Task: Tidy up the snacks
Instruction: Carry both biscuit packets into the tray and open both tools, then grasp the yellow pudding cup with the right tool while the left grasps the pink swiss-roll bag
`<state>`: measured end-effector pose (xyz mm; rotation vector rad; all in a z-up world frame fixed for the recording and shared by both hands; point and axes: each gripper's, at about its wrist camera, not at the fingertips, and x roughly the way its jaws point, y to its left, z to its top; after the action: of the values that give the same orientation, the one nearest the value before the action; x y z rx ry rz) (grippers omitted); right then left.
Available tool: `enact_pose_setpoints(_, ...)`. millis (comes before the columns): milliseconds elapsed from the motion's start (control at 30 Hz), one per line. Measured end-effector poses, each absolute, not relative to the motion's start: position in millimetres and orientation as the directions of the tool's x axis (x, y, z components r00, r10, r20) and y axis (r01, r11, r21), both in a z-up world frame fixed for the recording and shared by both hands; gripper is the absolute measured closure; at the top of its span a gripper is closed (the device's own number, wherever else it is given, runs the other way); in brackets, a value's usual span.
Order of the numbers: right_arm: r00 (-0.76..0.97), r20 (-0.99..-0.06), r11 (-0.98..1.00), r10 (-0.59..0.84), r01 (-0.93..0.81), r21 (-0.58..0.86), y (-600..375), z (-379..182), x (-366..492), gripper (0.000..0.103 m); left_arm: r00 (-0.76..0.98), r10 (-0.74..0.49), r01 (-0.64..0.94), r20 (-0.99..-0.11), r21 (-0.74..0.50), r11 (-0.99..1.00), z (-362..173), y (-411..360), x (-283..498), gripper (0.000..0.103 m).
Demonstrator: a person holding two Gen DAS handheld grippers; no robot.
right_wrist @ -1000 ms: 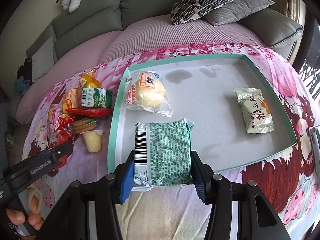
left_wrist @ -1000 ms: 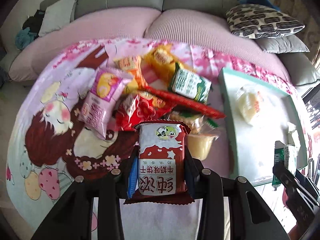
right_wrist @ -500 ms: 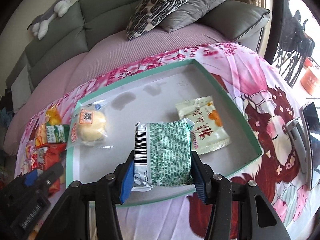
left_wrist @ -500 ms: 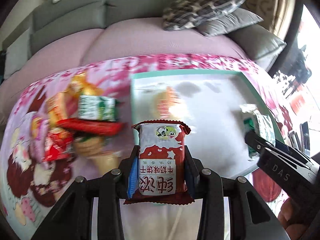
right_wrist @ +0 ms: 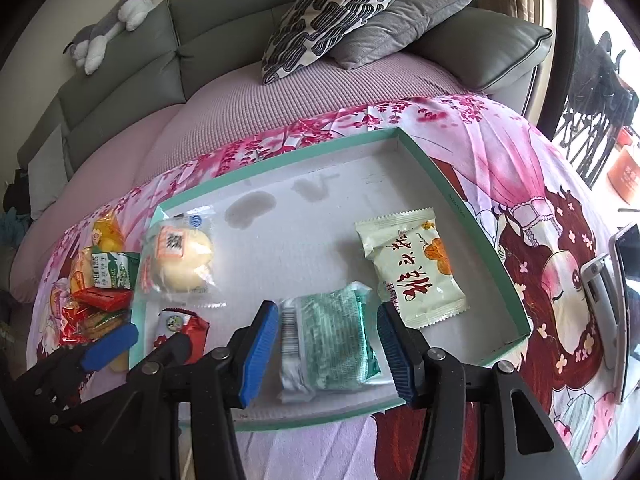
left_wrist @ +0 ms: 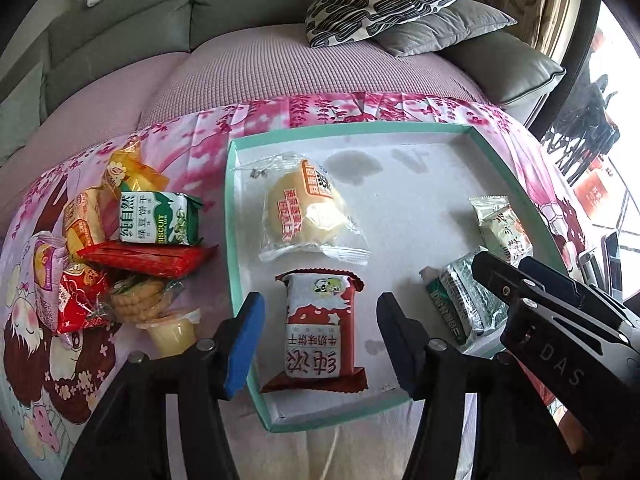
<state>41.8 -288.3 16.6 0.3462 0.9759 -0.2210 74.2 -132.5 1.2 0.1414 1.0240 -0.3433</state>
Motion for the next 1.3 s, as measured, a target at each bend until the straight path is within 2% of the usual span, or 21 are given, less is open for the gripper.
enact_pose_setpoints(133,0.537,-0.843,0.920,-0.024,0.341,0.191,-290.3,15.0,41.2,0.043,0.482,-0.185,0.312,-0.856,-0.030,0.950,4.7,-123.3,76.4,0.040)
enact_pose_setpoints(200,0.529,-0.848,0.919,-0.027,0.346,0.187,-290.9,13.7,40.9,0.034,0.496,-0.163,0.284,-0.853,-0.019,0.959,7.6,-116.4,78.2,0.022)
enact_pose_setpoints(233,0.525,-0.851,0.918,-0.028,0.350,0.185,-291.1,12.8,41.1,0.032,0.505,-0.148,0.260,-0.850,-0.013,0.966,9.4,-111.1,79.3,0.020)
enact_pose_setpoints(400,0.517,-0.856,0.922,-0.022,0.342,0.183,-290.9,9.3,41.1,0.016,0.552,-0.061,0.149,-0.832,0.026,0.989,15.2,-87.0,85.4,0.017)
enact_pose_setpoints(533,0.525,-0.851,0.929,-0.022,0.326,0.177,-286.8,11.1,41.7,0.007,0.559,-0.018,0.088,-0.829,0.038,0.995,14.3,-70.2,89.9,0.014)
enact_pose_setpoints(600,0.530,-0.848,0.932,-0.020,0.318,0.177,-284.8,12.2,42.1,0.000,0.560,0.002,0.069,-0.828,0.049,0.996,12.8,-63.8,90.8,0.009)
enact_pose_setpoints(700,0.546,-0.837,0.937,-0.021,0.303,0.174,-278.4,15.5,41.9,0.000,0.571,0.055,0.041,-0.819,0.096,0.995,12.4,-54.3,90.3,0.003)
enact_pose_setpoints(1300,0.623,-0.779,0.971,0.066,0.138,0.193,-202.5,54.1,47.1,0.000,0.554,0.072,-0.065,-0.829,0.042,0.997,40.8,18.2,84.8,0.003)
